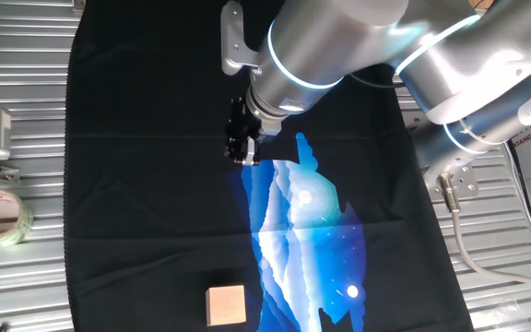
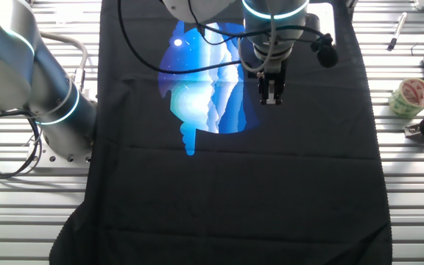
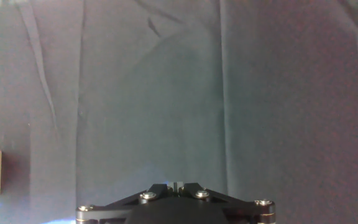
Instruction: Approach and touch the side of the small block
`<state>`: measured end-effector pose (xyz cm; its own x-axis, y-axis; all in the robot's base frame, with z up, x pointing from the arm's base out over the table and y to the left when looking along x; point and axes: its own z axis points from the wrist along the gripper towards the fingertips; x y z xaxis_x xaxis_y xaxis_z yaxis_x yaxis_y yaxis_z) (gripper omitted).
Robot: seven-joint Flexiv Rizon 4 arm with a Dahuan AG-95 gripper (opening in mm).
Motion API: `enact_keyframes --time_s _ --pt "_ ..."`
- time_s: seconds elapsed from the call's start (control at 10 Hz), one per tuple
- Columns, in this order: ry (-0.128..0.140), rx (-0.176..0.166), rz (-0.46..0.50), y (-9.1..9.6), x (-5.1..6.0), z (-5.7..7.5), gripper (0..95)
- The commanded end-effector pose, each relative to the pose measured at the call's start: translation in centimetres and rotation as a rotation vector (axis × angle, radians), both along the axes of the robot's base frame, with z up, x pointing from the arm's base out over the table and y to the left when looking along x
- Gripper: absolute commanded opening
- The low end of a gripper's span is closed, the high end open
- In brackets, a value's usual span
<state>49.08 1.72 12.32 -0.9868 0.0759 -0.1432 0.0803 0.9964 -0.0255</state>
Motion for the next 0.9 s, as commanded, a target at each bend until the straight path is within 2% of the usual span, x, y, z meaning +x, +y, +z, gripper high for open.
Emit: enact_keyframes --time_s 0.1,0.5,0.9 --pt "-0.010 -0.003 0.000 0.1 0.0 -0.6 0.0" --pt "-0.017 -0.004 -0.019 1.0 0.1 -1.1 0.0" --pt "-0.018 -0.006 -0.017 1.2 0.1 -1.4 0.0"
